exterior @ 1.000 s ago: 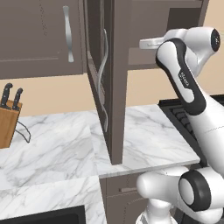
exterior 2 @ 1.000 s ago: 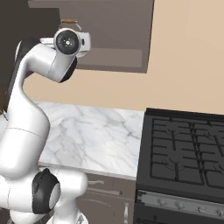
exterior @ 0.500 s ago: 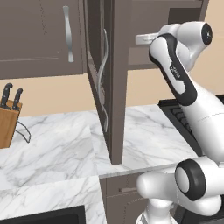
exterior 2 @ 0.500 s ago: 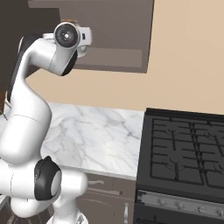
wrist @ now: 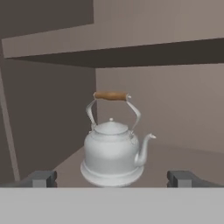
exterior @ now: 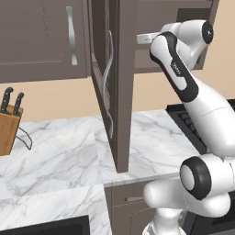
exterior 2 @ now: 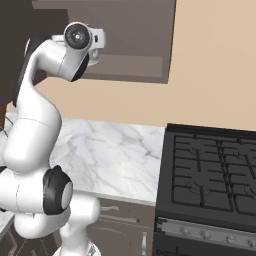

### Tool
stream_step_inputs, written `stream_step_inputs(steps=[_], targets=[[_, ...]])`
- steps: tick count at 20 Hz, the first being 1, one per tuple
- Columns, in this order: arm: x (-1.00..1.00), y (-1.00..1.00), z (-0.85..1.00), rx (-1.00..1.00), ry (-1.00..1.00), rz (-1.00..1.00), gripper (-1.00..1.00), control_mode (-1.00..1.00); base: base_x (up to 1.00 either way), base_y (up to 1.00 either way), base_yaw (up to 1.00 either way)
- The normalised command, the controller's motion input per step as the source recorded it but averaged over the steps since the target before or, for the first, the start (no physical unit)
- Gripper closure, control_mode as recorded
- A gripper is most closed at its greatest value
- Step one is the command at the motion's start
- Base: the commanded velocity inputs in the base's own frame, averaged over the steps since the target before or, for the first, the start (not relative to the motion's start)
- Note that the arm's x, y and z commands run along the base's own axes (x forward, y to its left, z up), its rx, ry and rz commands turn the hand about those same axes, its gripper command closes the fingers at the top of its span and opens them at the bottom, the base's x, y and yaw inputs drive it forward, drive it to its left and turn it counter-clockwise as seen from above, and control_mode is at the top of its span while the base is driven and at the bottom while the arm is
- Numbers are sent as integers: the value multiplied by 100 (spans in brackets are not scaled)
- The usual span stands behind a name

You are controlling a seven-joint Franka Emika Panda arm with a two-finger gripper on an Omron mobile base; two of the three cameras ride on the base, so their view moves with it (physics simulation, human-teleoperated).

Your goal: Open the cabinet, pick the kettle from the cabinet, and place it in the sink.

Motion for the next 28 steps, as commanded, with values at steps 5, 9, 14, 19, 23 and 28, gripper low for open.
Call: stream_step_inputs(steps=[5, 9, 14, 19, 23, 28], targets=[[26, 7, 2, 0, 3, 0, -100, -100, 0, 0, 0], [27, 8, 2, 0, 2, 0, -100, -100, 0, 0, 0], [26, 9, 0, 0, 0, 0, -100, -100, 0, 0, 0], [26, 5, 0, 0, 0, 0, -100, -100, 0, 0, 0], [29, 5, 0, 0, 0, 0, -100, -100, 0, 0, 0], [26, 2, -2, 0, 0, 0, -100, -100, 0, 0, 0]])
